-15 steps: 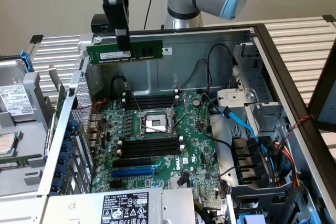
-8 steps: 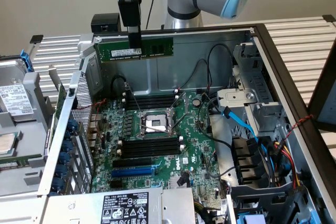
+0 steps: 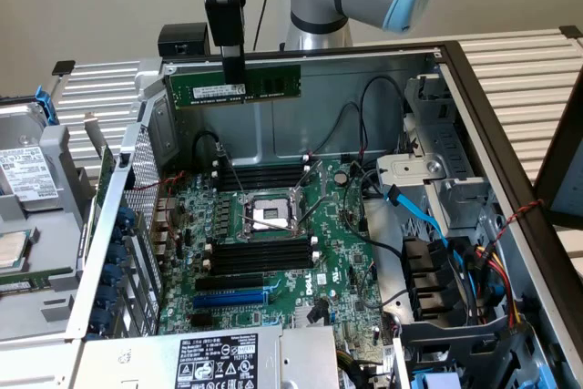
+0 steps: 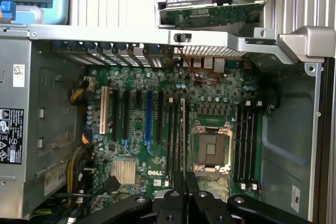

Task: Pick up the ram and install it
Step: 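Insert the ram into the slot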

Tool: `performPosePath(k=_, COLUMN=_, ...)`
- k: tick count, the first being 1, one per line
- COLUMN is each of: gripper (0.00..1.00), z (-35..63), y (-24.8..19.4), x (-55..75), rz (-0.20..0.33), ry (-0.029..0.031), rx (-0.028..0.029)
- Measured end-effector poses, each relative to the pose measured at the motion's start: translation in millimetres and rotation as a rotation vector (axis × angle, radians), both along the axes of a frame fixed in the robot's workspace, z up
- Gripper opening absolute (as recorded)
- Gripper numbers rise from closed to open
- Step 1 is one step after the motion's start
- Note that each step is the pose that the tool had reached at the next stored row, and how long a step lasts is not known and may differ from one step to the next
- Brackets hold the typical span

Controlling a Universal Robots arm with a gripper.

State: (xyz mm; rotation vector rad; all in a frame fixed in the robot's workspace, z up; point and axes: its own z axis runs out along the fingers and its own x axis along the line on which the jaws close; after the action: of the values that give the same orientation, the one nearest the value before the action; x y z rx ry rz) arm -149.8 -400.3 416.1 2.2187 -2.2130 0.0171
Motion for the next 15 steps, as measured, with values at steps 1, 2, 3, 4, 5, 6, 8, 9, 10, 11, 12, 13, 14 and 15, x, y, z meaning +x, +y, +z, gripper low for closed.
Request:
performPosePath(k=1, gripper=0.12, z=-0.1, y=0.0, x=0.1, rz=0.0, ry=-0.0001, rx=0.0007)
performPosePath(k=2, gripper=0.12, z=-0.1, y=0.0, x=0.1, rz=0.0, ry=-0.0001, rx=0.0008)
performPosePath(k=3, gripper=0.12, z=-0.2, y=0.0, x=0.6, rz=0.0, ry=0.0, rx=0.001)
performPosePath(k=4, gripper=0.12, z=-0.9, y=0.0, x=1.2, rz=-0.001, ry=0.0005, rx=0.001)
performPosePath(k=5, gripper=0.12, z=-2.3, y=0.2, x=1.4, rz=-0.004, ry=0.0005, rx=0.001)
performPosePath(k=6, gripper=0.12, z=-4.1, y=0.4, x=2.0, rz=-0.008, ry=0.0006, rx=0.001)
performPosePath(k=8, gripper=0.12, z=-7.7, y=0.8, x=3.3, rz=-0.02, ry=0.0008, rx=0.001)
performPosePath(k=9, gripper=0.12, z=-9.6, y=1.0, x=3.9, rz=-0.028, ry=0.0008, rx=0.0011)
performPosePath(k=10, gripper=0.12, z=-11.4, y=1.2, x=4.4, rz=-0.035, ry=0.001, rx=0.001)
performPosePath(k=11, gripper=0.12, z=-13.1, y=1.3, x=4.8, rz=-0.043, ry=0.001, rx=0.0009)
performPosePath(k=12, gripper=0.12, z=-14.8, y=1.3, x=5.1, rz=-0.052, ry=0.0011, rx=0.0009)
performPosePath(k=13, gripper=0.12, z=-16.8, y=1.4, x=5.7, rz=-0.06, ry=0.0011, rx=0.0008)
performPosePath(k=14, gripper=0.12, z=-18.6, y=1.4, x=6.2, rz=-0.067, ry=0.001, rx=0.0009)
performPosePath(k=15, gripper=0.12, z=-20.5, y=1.4, x=6.7, rz=-0.072, ry=0.0011, rx=0.001)
